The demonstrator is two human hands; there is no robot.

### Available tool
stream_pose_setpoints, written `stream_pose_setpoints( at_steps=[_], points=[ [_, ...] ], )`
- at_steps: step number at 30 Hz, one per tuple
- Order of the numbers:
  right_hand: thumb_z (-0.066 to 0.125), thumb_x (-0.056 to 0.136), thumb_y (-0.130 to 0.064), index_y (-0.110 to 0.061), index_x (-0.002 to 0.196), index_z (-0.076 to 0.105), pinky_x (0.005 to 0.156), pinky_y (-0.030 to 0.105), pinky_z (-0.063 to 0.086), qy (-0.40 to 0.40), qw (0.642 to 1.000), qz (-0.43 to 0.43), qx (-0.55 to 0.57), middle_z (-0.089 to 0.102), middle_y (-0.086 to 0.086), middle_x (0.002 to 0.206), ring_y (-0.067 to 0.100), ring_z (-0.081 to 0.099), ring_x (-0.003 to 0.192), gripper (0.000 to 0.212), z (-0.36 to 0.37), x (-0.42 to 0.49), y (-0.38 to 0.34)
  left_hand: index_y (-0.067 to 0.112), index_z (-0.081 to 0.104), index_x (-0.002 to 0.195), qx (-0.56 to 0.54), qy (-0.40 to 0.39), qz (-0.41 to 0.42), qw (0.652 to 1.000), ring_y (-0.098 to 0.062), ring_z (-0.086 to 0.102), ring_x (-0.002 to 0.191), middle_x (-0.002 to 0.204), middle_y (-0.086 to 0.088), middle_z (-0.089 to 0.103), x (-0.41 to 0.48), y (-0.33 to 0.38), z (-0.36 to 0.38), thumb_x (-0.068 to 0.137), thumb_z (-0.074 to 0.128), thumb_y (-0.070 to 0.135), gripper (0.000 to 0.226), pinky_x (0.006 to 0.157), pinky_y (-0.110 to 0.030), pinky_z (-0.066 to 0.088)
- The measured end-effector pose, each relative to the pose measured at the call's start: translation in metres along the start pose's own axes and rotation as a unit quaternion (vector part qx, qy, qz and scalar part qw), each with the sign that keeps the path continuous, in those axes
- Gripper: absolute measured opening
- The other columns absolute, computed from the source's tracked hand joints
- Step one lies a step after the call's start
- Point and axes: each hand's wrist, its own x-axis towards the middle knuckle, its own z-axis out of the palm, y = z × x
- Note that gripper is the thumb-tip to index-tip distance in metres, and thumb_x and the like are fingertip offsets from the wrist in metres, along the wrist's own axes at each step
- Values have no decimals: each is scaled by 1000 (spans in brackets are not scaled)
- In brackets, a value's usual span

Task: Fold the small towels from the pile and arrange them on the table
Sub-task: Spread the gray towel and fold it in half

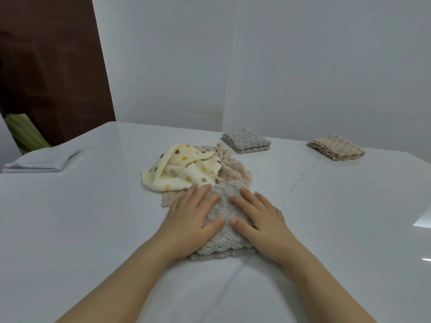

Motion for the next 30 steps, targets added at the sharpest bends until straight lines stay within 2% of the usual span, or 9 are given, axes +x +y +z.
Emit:
stream_pose_setpoints(
  at_steps=[3,11,14,18,20,22,24,26,30],
  points=[
    [32,94,-54,-46,141,21,114,32,2,-14,999,31,-7,2,-21,155,8,-2,144,49,0,0,2,36,13,145,19,-19,-17,999,-11,-6,145,155,16,3,1,-6,7,59,-2,72,95,117,-35,5],
    [26,97,-49,-41,143,21,115,34,3,-15,998,43,-39,2,-16,157,8,2,145,48,9,0,3,36,18,145,64,-8,-30,997,-9,1,144,156,16,9,-4,-1,7,58,-9,68,96,116,-37,8],
    [34,96,-44,-35,140,34,113,33,12,45,998,32,9,17,-14,155,8,17,142,45,10,-6,3,38,27,140,61,33,-61,996,-12,15,141,152,13,20,-9,4,5,58,-2,71,93,110,-35,19],
    [42,93,-39,-21,132,45,103,36,30,185,972,120,80,52,-3,133,19,43,126,43,9,-16,2,29,30,139,20,75,-174,982,-22,33,129,141,1,36,-20,7,0,75,39,75,79,103,-37,27],
    [40,91,-44,-19,133,44,101,37,28,175,966,183,44,56,1,126,23,41,122,49,9,-20,1,25,36,136,28,75,-222,972,-25,37,125,136,-2,43,-25,10,-2,75,42,74,78,100,-38,29],
    [41,89,-49,-19,121,53,96,37,28,160,965,206,3,58,2,114,25,42,116,45,9,-22,-1,25,49,123,26,71,-247,966,-24,40,121,128,-1,50,-29,13,-4,74,42,77,72,97,-37,30],
    [42,86,-49,-19,90,57,86,36,29,159,966,205,-7,57,1,92,26,45,103,34,7,-24,-3,28,55,107,10,63,-251,966,-23,42,116,120,1,53,-32,15,-6,73,43,76,60,93,-37,30],
    [44,86,-48,-20,70,47,79,35,29,156,969,192,4,52,-2,77,25,45,92,32,4,-25,-4,28,54,92,-4,54,-236,970,-22,42,112,111,3,53,-32,16,-8,75,44,74,51,90,-36,30],
    [51,86,-42,-17,78,47,73,35,37,173,968,154,98,57,0,78,25,51,85,27,0,-27,-6,26,45,79,-84,73,-194,975,-17,45,94,88,9,49,-34,15,-14,80,53,59,34,78,-32,32]
  ],
)
